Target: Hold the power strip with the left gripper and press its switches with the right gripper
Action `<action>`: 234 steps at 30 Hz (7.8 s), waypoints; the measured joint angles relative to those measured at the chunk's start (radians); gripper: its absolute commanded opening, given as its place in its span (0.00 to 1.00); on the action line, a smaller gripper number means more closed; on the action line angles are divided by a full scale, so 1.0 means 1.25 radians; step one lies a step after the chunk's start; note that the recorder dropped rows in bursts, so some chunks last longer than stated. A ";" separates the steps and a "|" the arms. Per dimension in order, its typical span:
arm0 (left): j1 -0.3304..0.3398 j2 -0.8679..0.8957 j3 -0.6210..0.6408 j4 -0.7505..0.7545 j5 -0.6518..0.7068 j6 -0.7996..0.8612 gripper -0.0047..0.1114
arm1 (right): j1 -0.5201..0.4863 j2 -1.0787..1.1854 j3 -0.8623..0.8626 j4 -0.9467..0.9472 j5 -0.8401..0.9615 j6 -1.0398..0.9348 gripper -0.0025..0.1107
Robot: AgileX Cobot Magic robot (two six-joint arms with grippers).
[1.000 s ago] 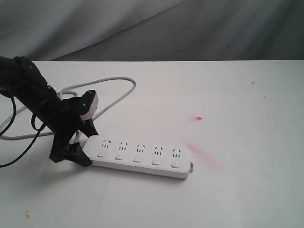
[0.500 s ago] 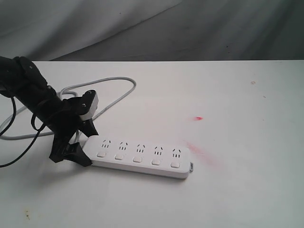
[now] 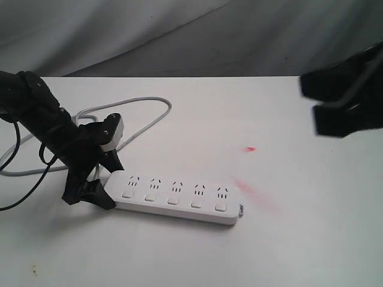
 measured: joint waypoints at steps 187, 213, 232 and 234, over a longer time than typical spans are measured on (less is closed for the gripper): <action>0.000 0.000 0.000 0.002 0.003 0.003 0.50 | 0.138 0.851 -0.255 0.485 -0.258 -1.017 0.48; 0.000 0.000 0.000 0.006 0.002 0.005 0.50 | 0.135 0.876 -0.260 0.478 -0.236 -1.062 0.48; 0.000 0.000 0.000 0.003 0.003 0.003 0.50 | 0.093 0.705 -0.180 0.406 -0.178 -0.981 0.48; 0.000 0.000 0.000 0.003 0.003 0.003 0.50 | 0.093 0.705 -0.151 0.406 -0.203 -0.987 0.48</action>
